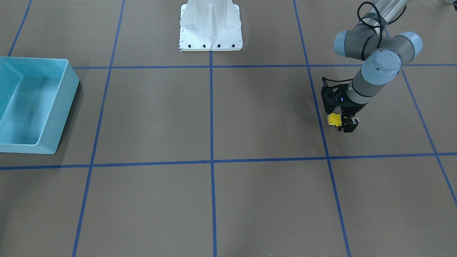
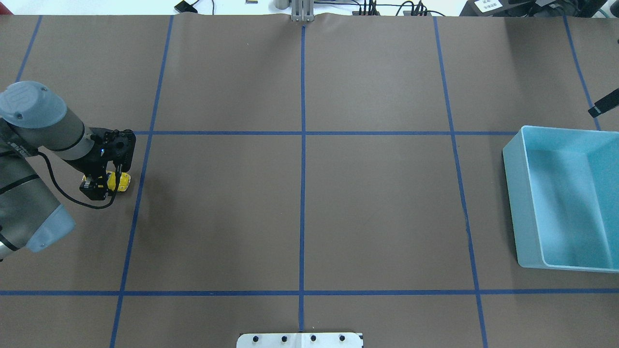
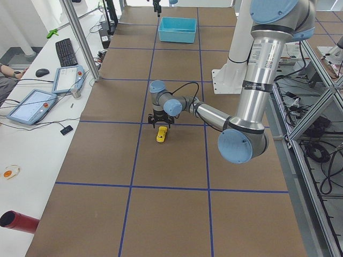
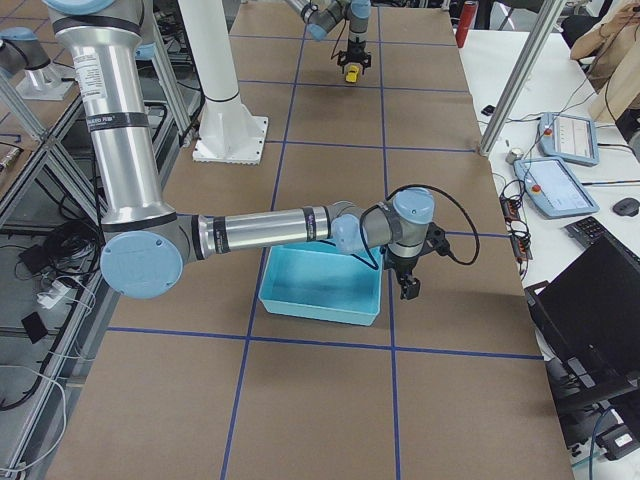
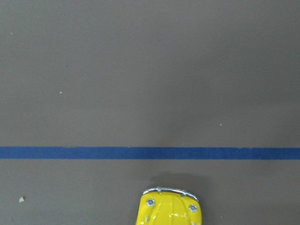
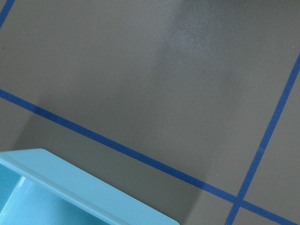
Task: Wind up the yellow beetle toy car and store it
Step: 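Press the car down with the left gripper and drag it backward to wind it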
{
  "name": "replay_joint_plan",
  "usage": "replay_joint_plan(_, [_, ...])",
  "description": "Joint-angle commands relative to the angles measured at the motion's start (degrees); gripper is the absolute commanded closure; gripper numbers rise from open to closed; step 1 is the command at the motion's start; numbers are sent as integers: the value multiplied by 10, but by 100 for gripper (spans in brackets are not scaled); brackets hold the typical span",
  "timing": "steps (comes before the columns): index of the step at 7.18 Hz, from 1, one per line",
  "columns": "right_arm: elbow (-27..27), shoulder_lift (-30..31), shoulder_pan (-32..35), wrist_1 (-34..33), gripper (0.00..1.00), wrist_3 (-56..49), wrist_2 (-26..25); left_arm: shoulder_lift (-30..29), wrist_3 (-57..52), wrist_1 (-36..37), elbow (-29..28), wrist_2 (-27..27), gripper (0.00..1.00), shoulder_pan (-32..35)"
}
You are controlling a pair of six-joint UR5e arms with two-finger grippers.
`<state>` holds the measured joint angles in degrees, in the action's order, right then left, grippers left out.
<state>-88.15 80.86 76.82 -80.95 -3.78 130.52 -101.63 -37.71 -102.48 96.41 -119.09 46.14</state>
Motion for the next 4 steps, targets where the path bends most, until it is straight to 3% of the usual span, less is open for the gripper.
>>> replay_joint_plan(1, [0,0,0,0,0,0,0,-3,0,0,-8,0,0,0])
replay_joint_plan(4, [1,1,0,0,0,0,0,-3,1,1,-12,0,0,-3])
